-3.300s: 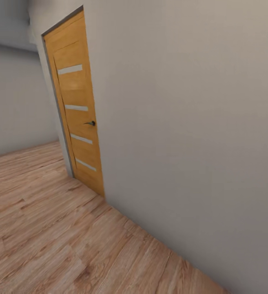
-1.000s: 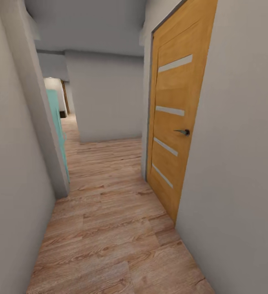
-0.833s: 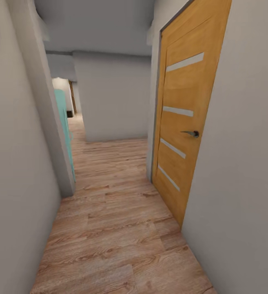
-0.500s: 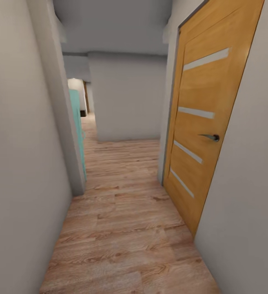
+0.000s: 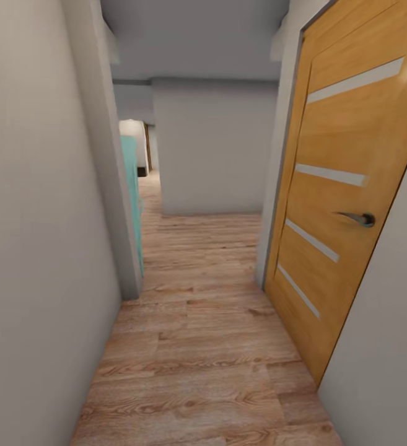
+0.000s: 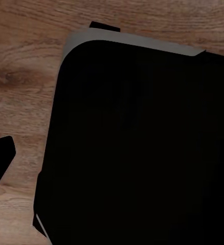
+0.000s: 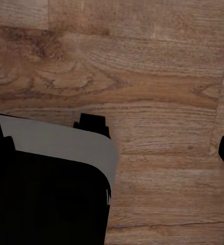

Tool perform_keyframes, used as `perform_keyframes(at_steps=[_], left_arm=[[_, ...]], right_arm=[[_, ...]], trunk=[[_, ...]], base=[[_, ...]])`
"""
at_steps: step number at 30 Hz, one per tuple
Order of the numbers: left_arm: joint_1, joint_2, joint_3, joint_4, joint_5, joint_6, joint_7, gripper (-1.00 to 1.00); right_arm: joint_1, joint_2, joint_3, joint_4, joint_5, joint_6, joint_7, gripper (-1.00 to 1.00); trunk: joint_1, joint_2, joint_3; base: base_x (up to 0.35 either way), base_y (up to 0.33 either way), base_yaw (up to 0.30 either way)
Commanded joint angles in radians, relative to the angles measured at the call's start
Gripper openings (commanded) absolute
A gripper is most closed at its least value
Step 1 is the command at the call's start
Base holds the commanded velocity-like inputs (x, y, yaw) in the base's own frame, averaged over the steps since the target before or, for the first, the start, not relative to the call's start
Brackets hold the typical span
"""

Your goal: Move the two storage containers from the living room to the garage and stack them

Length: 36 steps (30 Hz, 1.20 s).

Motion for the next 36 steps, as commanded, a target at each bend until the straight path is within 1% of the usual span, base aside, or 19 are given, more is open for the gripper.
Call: perform_keyframes(at_steps=[1,16,20,25,32,36], left_arm=[[0.0,0.0,0.001,0.0,0.008,-0.002,0.001,1.0],[0.0,-0.001,0.001,0.001,0.009,-0.001,0.002,1.0],[0.0,-0.002,0.002,0.001,0.009,-0.001,0.003,1.0],[0.0,-0.002,0.002,0.001,0.009,-0.001,0.004,1.0],[0.0,-0.002,0.002,0.001,0.009,-0.001,0.004,1.0],[0.0,-0.002,0.002,0.001,0.009,-0.001,0.004,1.0]], right_arm=[[-0.001,0.001,0.008,0.003,-0.01,-0.006,0.0,1.0],[-0.001,0.001,0.006,0.002,-0.006,-0.006,0.0,1.0],[-0.001,0.013,0.005,0.002,0.003,-0.008,0.0,1.0],[-0.001,0.009,0.005,0.002,0.0,-0.007,0.0,1.0],[-0.001,0.014,0.005,0.002,0.002,-0.007,0.0,1.0],[-0.001,0.01,0.004,0.002,0.0,-0.007,0.0,1.0]], trunk=[[0.001,0.0,-0.001],[0.001,0.0,-0.001],[0.001,0.0,-0.001],[0.001,0.0,-0.001],[0.001,0.0,-0.001],[0.001,0.0,-0.001]], base=[[0.316,0.0,0.007],[0.322,0.0,0.001],[0.323,0.0,0.0],[0.323,0.0,0.0],[0.323,0.0,0.0],[0.323,0.0,0.0]])
